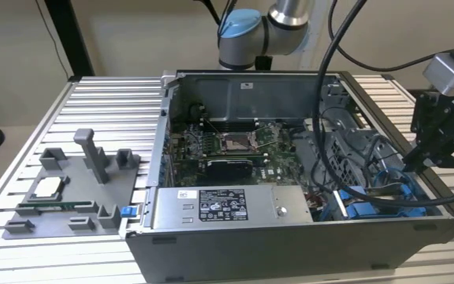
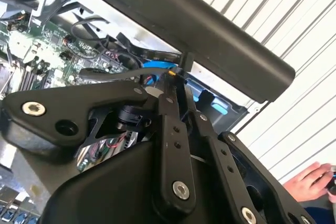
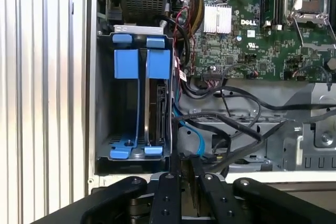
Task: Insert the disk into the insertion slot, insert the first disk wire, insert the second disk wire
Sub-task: 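Insert the first disk wire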
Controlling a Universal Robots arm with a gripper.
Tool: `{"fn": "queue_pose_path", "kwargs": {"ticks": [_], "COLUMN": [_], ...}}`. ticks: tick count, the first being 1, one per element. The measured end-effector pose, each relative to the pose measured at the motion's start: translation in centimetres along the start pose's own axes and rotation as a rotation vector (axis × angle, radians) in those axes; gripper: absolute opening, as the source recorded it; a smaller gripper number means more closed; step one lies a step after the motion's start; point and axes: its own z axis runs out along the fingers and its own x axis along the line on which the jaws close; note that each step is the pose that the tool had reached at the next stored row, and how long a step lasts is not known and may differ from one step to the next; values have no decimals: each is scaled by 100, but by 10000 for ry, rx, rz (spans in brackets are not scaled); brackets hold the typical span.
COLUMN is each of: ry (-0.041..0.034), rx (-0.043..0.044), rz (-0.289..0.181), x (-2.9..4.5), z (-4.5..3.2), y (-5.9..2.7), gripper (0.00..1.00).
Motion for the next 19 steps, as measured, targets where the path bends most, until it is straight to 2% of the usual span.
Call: {"fn": "queue_pose_path", "kwargs": {"ticks": [4, 10, 14, 19], "ry": [0, 8, 7, 8], "rx": [-39, -48, -43, 31], "rz": [4, 9, 9, 2], "x": [5, 8, 19, 34], "z": [-2, 3, -17, -11], "y": [-39, -32, 66, 293], "gripper": [0, 0, 0, 0]}}
